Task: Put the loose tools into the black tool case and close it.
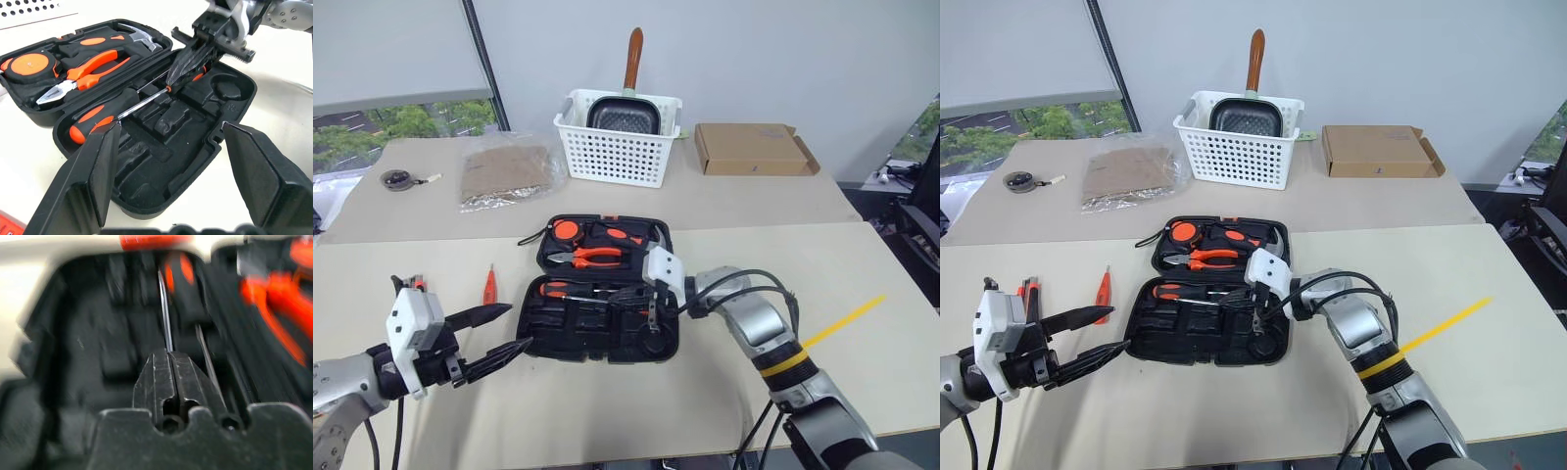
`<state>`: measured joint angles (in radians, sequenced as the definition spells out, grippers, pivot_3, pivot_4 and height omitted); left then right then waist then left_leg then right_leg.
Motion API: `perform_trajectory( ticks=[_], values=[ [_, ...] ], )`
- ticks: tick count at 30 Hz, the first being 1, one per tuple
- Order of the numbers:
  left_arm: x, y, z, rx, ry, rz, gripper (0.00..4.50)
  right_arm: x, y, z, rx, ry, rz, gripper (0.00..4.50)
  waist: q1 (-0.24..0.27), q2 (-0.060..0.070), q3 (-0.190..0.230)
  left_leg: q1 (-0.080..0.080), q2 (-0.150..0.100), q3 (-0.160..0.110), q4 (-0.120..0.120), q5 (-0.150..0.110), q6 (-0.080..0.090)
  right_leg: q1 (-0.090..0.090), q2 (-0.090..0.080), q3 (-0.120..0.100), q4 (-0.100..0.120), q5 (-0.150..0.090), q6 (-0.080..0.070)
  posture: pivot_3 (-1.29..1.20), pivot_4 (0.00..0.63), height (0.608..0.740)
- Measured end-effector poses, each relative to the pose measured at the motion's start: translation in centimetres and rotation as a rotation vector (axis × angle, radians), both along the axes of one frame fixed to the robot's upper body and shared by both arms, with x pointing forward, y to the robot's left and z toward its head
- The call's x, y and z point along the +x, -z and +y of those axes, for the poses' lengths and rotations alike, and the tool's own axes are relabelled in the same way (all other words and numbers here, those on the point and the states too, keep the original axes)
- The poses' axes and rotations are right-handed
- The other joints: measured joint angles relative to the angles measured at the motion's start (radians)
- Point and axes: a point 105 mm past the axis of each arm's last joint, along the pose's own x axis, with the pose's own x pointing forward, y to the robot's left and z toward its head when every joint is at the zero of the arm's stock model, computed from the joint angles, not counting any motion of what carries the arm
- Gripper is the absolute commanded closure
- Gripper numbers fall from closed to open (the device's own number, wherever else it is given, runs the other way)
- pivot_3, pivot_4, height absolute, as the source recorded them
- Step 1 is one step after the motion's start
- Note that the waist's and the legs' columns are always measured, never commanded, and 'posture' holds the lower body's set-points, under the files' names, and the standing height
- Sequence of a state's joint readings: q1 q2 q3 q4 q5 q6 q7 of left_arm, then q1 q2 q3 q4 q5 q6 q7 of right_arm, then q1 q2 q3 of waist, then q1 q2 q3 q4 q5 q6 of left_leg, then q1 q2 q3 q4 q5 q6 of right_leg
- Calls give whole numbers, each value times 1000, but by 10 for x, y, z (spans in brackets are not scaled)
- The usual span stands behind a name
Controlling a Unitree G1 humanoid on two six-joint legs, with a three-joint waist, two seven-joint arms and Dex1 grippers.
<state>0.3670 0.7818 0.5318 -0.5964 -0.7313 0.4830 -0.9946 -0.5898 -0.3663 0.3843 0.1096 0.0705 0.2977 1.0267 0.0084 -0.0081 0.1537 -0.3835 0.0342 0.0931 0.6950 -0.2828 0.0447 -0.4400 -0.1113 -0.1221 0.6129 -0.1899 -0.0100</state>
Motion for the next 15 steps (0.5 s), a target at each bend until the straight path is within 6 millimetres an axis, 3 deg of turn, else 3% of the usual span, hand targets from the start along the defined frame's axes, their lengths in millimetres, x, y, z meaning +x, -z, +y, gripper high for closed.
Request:
perform_trajectory(
  ticks=[7,13,15],
  values=[
    [1,0,0,1,-5,-3,959,-1,3,-2,-94,-9,-26,4442,5,0,-3,5,0,0,0,-5,-6,1,-1,0,-1,0,0,0,150,700],
    [9,5,11,-30,-168,-18,959,-5,-4,4,38,-31,-16,4442,1,-2,-3,1,0,-1,0,0,0,1,0,0,1,0,0,0,150,700],
    [22,5,22,-28,-304,-56,959,-11,-20,7,167,-91,4,3897,3,0,-2,0,0,-1,0,1,0,0,1,0,0,1,-1,0,150,700]
  ],
)
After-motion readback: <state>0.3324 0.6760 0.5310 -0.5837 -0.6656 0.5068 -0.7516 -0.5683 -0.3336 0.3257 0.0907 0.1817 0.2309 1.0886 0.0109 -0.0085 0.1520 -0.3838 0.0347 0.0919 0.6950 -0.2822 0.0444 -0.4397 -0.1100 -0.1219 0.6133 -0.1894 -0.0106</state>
